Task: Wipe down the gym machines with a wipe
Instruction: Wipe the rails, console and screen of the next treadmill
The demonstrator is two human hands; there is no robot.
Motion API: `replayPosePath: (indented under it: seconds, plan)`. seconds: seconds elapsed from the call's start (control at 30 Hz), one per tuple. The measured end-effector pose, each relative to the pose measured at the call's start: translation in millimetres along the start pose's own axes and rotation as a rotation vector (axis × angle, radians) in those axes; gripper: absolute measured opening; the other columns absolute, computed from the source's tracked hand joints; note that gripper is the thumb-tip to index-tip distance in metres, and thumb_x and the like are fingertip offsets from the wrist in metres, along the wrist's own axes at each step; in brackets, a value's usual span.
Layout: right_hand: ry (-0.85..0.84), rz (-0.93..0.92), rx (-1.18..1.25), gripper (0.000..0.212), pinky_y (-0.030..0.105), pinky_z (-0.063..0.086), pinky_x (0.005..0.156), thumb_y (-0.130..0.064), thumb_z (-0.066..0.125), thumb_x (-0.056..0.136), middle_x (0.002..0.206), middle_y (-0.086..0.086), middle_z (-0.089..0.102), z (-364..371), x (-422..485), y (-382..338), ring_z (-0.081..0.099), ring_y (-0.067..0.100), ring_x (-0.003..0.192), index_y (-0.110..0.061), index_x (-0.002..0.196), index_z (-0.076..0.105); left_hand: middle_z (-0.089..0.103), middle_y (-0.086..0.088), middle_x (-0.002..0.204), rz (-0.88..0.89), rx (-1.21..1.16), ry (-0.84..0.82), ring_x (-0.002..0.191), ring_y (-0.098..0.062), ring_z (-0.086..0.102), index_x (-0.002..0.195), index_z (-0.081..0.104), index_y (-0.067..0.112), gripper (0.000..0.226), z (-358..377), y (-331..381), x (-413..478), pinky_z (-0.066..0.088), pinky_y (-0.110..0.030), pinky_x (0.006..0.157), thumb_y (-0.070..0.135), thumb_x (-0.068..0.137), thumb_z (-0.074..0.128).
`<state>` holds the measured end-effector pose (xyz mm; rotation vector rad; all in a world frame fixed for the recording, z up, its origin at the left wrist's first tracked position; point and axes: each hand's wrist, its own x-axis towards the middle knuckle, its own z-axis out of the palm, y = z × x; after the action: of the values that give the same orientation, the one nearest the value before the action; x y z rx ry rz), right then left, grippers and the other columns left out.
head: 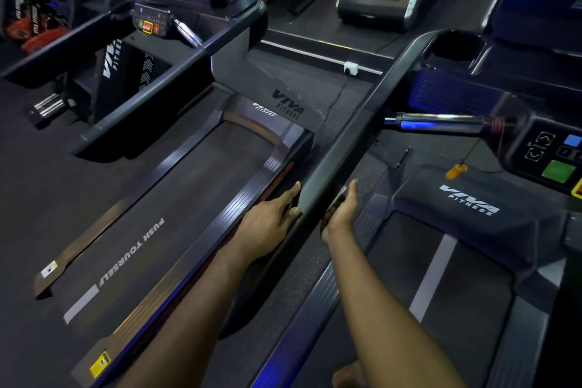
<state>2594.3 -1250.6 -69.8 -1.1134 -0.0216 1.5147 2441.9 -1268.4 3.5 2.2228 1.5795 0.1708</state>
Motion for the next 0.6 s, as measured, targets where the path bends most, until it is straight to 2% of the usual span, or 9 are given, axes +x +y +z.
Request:
replayPosePath:
  seconds: [0.1, 0.2, 0.27, 0.33, 0.4, 0.47, 0.5, 0.57, 0.6]
  plan:
    - [-0.058, 0.073, -0.201, 0.091, 0.045, 0.054, 0.098, -0.083, 0.033, 0.087, 0.128, 0.013, 0.069, -16.2, -3.6, 24.2, 0.067, 0.029, 0.116, -0.015, 0.143, 0.055, 0.049, 0.0, 0.153, -0.003, -0.092, -0.067, 0.13, -0.025, 0.054, 0.16, 0.016, 0.038, 0.059, -2.2, -1.3, -3.1, 0.039, -0.025, 0.094, 0.039, 0.107, 0.043]
    - [0.0, 0.079, -0.236, 0.083, 0.049, 0.05, 0.104, -0.078, 0.027, 0.094, 0.116, 0.016, 0.073, -26.6, -9.1, 23.7, 0.068, 0.032, 0.11, -0.012, 0.132, 0.063, 0.033, 0.006, 0.163, 0.01, -0.138, -0.089, 0.142, -0.02, 0.042, 0.161, 0.014, 0.036, 0.059, -1.9, -1.7, -5.4, 0.029, -0.019, 0.099, 0.04, 0.108, 0.039]
    - [0.061, 0.044, -0.114, 0.083, 0.046, 0.053, 0.099, -0.077, 0.027, 0.095, 0.119, 0.017, 0.071, -18.5, -10.1, 13.1, 0.068, 0.032, 0.109, -0.012, 0.131, 0.063, 0.028, 0.008, 0.164, 0.026, -0.158, -0.098, 0.145, -0.017, 0.037, 0.161, 0.013, 0.033, 0.059, -1.1, -2.1, -5.9, 0.026, -0.016, 0.103, 0.04, 0.108, 0.039]
    - [0.047, -0.009, -0.042, 0.081, 0.039, 0.055, 0.088, -0.073, 0.025, 0.098, 0.125, 0.018, 0.068, -2.6, -15.7, 7.9, 0.067, 0.031, 0.111, -0.011, 0.137, 0.06, 0.026, 0.007, 0.165, 0.035, -0.171, -0.118, 0.147, -0.014, 0.033, 0.162, 0.014, 0.029, 0.06, -3.1, -3.6, -5.7, 0.023, -0.013, 0.106, 0.037, 0.108, 0.04]
    - [0.025, 0.0, -0.1, 0.079, 0.036, 0.055, 0.081, -0.07, 0.023, 0.1, 0.124, 0.017, 0.069, 3.9, -26.5, 13.9, 0.068, 0.028, 0.108, -0.01, 0.137, 0.059, 0.023, 0.005, 0.166, 0.047, -0.188, -0.152, 0.149, -0.013, 0.029, 0.162, 0.013, 0.025, 0.061, -5.6, -4.3, -6.1, 0.02, -0.013, 0.11, 0.034, 0.109, 0.041]
    - [-0.002, 0.084, -0.228, 0.082, 0.037, 0.055, 0.079, -0.078, 0.023, 0.095, 0.119, 0.014, 0.071, -3.2, -33.5, 29.8, 0.068, 0.028, 0.105, -0.016, 0.134, 0.062, 0.024, 0.002, 0.166, 0.049, -0.201, -0.167, 0.149, -0.013, 0.029, 0.162, 0.014, 0.023, 0.062, -8.5, -5.0, -8.1, 0.02, -0.014, 0.111, 0.032, 0.108, 0.043]
    - [-0.017, 0.121, -0.291, 0.089, 0.04, 0.056, 0.082, -0.086, 0.025, 0.088, 0.12, 0.013, 0.071, -8.7, -38.7, 37.2, 0.068, 0.029, 0.106, -0.018, 0.132, 0.063, 0.027, 0.001, 0.165, 0.049, -0.201, -0.16, 0.148, -0.014, 0.032, 0.162, 0.015, 0.023, 0.062, -10.1, -6.4, -12.1, 0.021, -0.015, 0.111, 0.032, 0.108, 0.044]
    - [-0.027, 0.176, -0.322, 0.108, 0.049, 0.053, 0.098, -0.099, 0.026, 0.069, 0.125, 0.014, 0.069, -16.6, -41.3, 47.9, 0.066, 0.031, 0.113, -0.021, 0.133, 0.063, 0.033, -0.001, 0.163, 0.04, -0.206, -0.15, 0.145, -0.015, 0.038, 0.162, 0.017, 0.024, 0.062, -12.1, -8.2, -21.0, 0.025, -0.016, 0.108, 0.032, 0.107, 0.046]
    - [-0.016, 0.17, -0.3, 0.11, 0.051, 0.049, 0.105, -0.099, 0.024, 0.069, 0.127, 0.015, 0.068, -16.9, -42.8, 48.8, 0.065, 0.032, 0.116, -0.02, 0.135, 0.062, 0.035, -0.001, 0.162, 0.037, -0.211, -0.146, 0.143, -0.015, 0.039, 0.162, 0.017, 0.024, 0.063, -13.0, -8.1, -25.4, 0.026, -0.017, 0.108, 0.032, 0.107, 0.047]
